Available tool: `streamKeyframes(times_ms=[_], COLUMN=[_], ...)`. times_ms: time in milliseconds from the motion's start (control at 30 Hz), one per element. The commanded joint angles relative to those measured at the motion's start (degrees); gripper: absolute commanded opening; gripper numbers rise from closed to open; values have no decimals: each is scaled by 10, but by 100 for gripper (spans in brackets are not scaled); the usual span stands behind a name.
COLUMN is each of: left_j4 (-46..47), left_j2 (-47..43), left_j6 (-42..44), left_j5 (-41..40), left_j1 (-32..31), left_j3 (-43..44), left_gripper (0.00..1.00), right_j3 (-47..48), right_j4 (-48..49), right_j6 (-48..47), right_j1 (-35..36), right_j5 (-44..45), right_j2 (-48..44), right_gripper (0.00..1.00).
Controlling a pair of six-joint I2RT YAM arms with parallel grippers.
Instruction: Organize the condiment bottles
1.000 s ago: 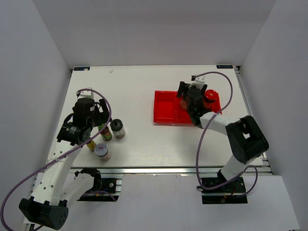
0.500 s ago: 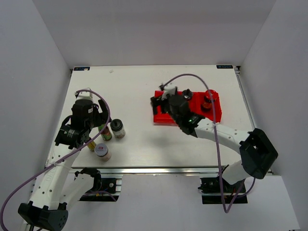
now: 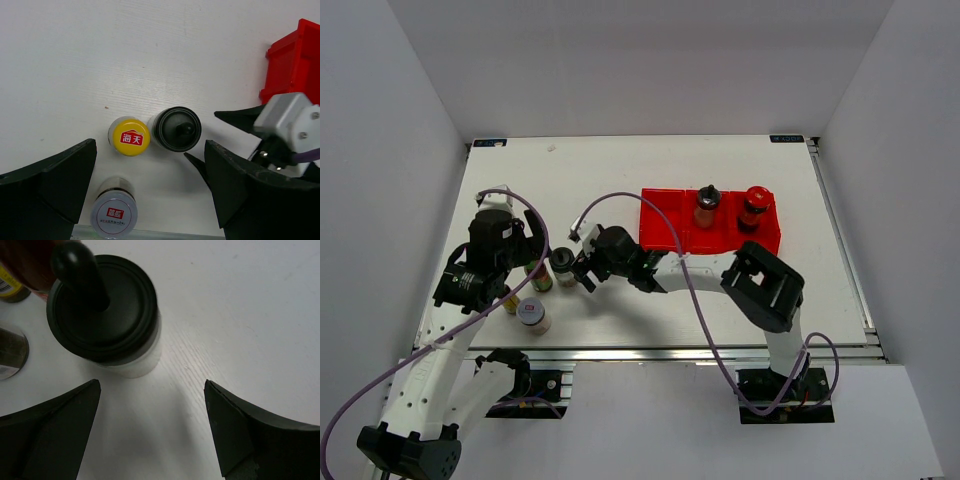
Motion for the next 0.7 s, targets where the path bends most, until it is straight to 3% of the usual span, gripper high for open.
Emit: streamKeyframes(times_ms=[0,300,667], left_j4=[3,4,3], left_j2=[-12,-10,-3], left_j6=[6,6,8], left_j5=[7,4,4], left_j1=[1,1,1], left_j3=[-1,-1,3], left_gripper=[98,98,98], right_j3=[38,40,76], right_j4=[44,130,171], right_j6=[-6,5,9], right_j1=[4,6,8], right_j5=[-18,-88,-98], right_j2=[23,66,104], right_gripper=[89,89,89])
